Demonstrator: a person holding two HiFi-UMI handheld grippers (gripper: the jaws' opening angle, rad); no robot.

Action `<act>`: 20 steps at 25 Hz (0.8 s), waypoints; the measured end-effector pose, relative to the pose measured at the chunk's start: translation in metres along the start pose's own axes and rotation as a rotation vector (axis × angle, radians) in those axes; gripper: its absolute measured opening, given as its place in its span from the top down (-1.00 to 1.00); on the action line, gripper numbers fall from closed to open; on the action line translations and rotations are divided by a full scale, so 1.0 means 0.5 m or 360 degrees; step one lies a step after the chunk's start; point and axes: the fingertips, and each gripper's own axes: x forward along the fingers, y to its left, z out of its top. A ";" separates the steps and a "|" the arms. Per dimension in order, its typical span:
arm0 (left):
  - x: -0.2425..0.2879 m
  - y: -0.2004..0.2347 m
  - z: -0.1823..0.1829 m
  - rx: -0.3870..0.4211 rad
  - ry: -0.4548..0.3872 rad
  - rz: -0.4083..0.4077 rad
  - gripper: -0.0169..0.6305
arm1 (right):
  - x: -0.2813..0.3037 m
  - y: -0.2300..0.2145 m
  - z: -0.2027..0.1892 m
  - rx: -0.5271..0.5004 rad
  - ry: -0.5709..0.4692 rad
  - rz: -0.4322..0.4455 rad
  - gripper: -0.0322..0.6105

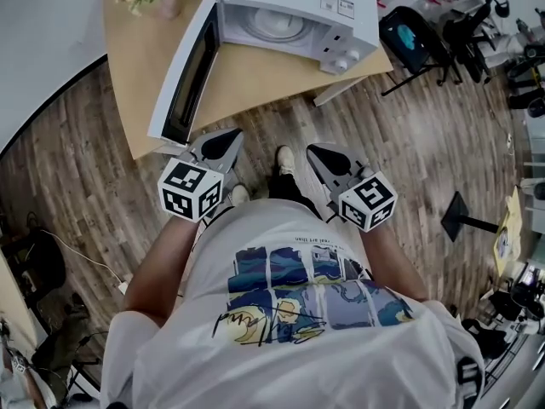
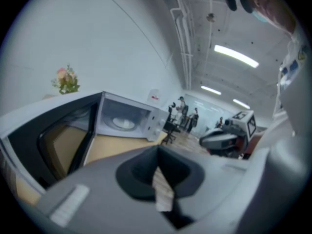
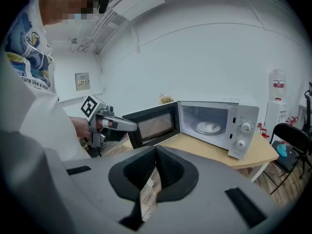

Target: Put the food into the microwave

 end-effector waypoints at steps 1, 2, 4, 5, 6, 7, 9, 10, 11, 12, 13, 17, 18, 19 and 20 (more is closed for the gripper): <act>-0.006 0.000 -0.002 -0.0003 -0.0005 0.0001 0.92 | 0.000 0.005 -0.001 -0.0005 0.0001 -0.0001 0.88; -0.011 0.000 -0.004 -0.0005 -0.0009 0.0002 0.92 | 0.000 0.010 -0.001 -0.0010 0.0001 -0.0003 0.88; -0.020 -0.002 -0.007 -0.0007 -0.0016 -0.0001 0.92 | 0.000 0.018 -0.002 -0.0019 0.0002 -0.0007 0.88; -0.023 -0.004 -0.008 -0.0007 -0.0019 -0.0004 0.92 | 0.000 0.022 -0.001 -0.0023 0.0004 -0.0008 0.88; -0.027 -0.006 -0.008 -0.0005 -0.0021 -0.0008 0.92 | 0.000 0.026 -0.001 -0.0027 0.0004 -0.0009 0.88; -0.030 -0.008 -0.009 -0.0001 -0.0023 -0.0012 0.92 | 0.000 0.029 -0.001 -0.0031 0.0004 -0.0010 0.88; -0.037 -0.013 -0.010 0.0007 -0.0028 -0.0022 0.92 | -0.001 0.037 -0.001 -0.0038 0.0002 -0.0014 0.88; -0.041 -0.014 -0.011 0.0011 -0.0031 -0.0024 0.92 | -0.001 0.041 -0.001 -0.0041 0.0001 -0.0015 0.88; -0.046 -0.014 -0.010 0.0016 -0.0035 -0.0023 0.92 | -0.001 0.045 -0.001 -0.0044 0.0001 -0.0015 0.88; -0.050 -0.013 -0.009 0.0019 -0.0040 -0.0021 0.92 | 0.000 0.049 0.000 -0.0048 0.0002 -0.0014 0.88; -0.054 -0.012 -0.008 0.0019 -0.0044 -0.0018 0.92 | 0.001 0.053 0.000 -0.0053 0.0004 -0.0012 0.88; -0.064 -0.007 -0.010 0.0008 -0.0057 -0.0009 0.92 | 0.005 0.064 -0.001 -0.0068 0.0013 -0.0004 0.88; -0.066 -0.006 -0.011 0.0006 -0.0058 -0.0009 0.92 | 0.007 0.066 0.000 -0.0073 0.0014 -0.0004 0.88; -0.068 -0.006 -0.011 0.0005 -0.0060 -0.0008 0.92 | 0.008 0.068 0.001 -0.0077 0.0015 -0.0003 0.88; -0.070 -0.007 -0.012 0.0006 -0.0060 -0.0008 0.92 | 0.008 0.069 0.002 -0.0081 0.0014 -0.0002 0.88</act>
